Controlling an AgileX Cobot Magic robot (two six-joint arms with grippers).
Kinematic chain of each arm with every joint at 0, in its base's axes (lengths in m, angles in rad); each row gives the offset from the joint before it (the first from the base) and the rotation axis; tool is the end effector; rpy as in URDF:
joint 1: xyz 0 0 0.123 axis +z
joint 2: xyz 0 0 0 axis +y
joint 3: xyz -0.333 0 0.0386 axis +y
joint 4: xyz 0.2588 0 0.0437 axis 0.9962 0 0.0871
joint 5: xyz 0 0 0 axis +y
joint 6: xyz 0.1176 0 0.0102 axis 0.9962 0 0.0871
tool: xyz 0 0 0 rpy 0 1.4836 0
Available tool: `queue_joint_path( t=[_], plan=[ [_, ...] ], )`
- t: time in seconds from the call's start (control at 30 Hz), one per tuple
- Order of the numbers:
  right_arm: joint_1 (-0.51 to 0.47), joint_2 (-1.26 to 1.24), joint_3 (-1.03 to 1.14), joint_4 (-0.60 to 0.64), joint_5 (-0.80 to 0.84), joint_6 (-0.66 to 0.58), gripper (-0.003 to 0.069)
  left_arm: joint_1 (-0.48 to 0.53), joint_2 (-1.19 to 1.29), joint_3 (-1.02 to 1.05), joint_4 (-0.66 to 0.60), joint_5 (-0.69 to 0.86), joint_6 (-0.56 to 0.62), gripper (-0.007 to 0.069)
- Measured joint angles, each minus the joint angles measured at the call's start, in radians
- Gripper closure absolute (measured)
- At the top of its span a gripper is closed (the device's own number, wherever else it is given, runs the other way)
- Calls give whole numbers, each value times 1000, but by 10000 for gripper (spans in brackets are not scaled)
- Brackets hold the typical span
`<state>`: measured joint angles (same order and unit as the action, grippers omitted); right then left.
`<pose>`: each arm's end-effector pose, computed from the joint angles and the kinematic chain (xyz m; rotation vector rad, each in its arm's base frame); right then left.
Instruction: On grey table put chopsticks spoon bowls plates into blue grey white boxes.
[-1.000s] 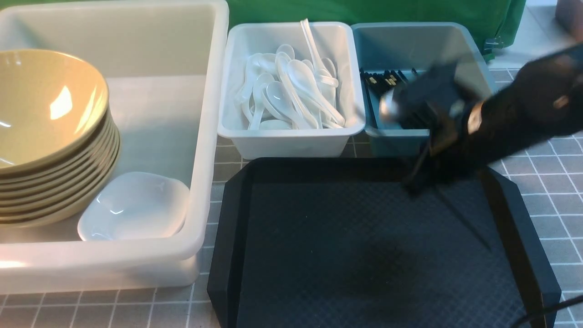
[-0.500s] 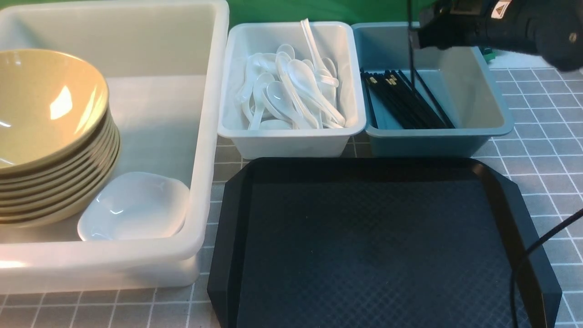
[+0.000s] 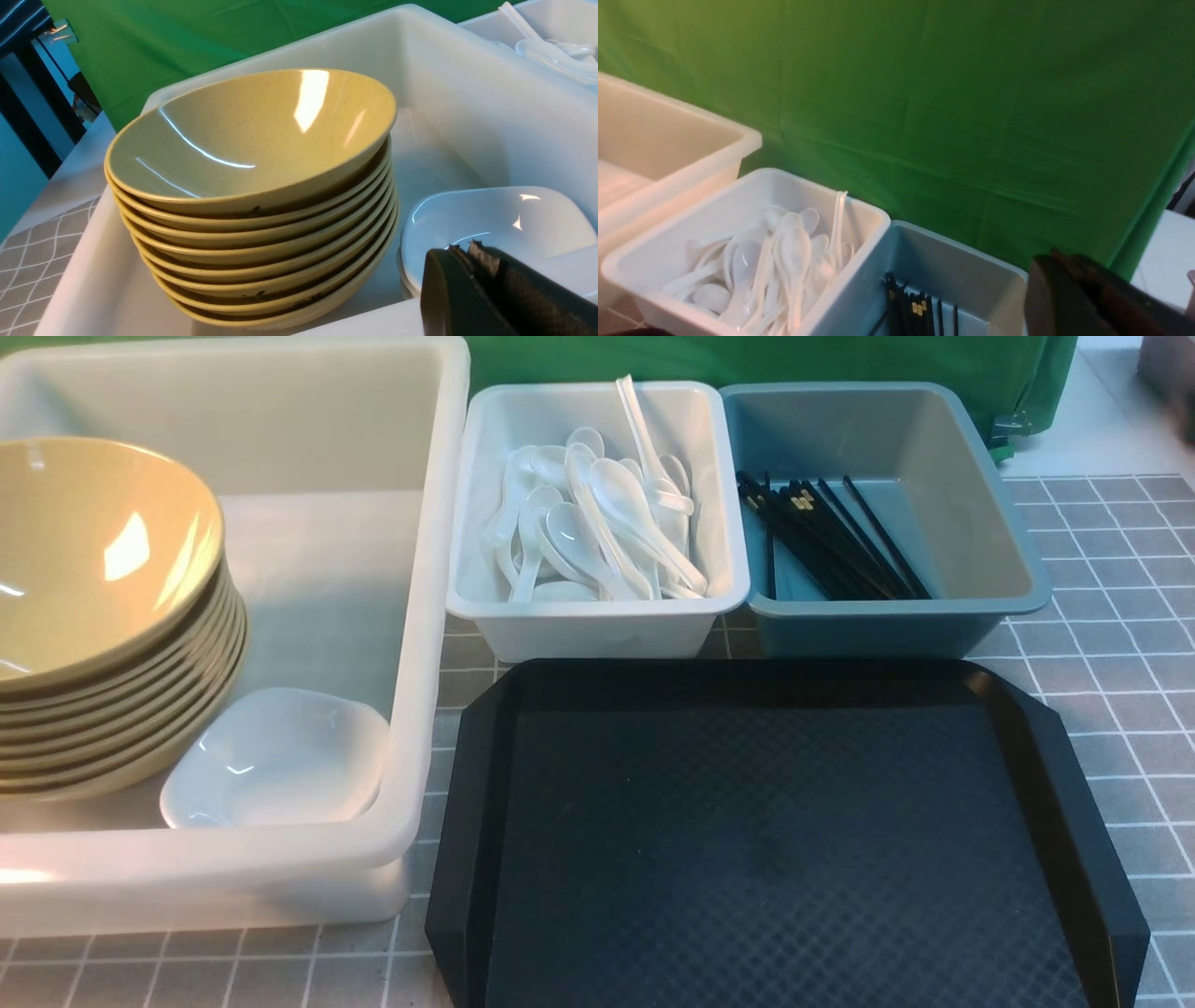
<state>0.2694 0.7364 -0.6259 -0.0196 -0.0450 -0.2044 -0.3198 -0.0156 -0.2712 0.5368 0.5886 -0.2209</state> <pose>0.1535 0.0425 0.3926 -0.3790 1.5022 0.0366 0.0241 0.0274 0.2549 0.2644 1.6946 0.1869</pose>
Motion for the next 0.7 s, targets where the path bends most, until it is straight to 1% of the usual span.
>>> queue_joint_path(
  t=[0.1,0.2,0.3,0.43,0.5,0.6,0.63,0.7],
  plan=[
    [0,-99,185,0,-116,-7,627,0,0,1,0,0,0,633],
    [0,-177,317,0,-212,-10,627,0,0,1,0,0,0,633],
    [0,-246,447,0,-256,-15,627,0,0,1,0,0,0,633],
    [0,-300,604,0,-268,-6,625,0,0,1,0,0,0,633],
    [0,-302,638,0,-261,1,624,0,0,1,0,0,0,633],
    [0,-307,651,0,-118,5,622,0,0,1,0,2,0,633],
    [0,-307,654,0,-44,5,621,0,0,1,0,2,0,633],
    [0,-307,654,0,-1,5,620,0,0,1,0,2,0,633]
  ],
)
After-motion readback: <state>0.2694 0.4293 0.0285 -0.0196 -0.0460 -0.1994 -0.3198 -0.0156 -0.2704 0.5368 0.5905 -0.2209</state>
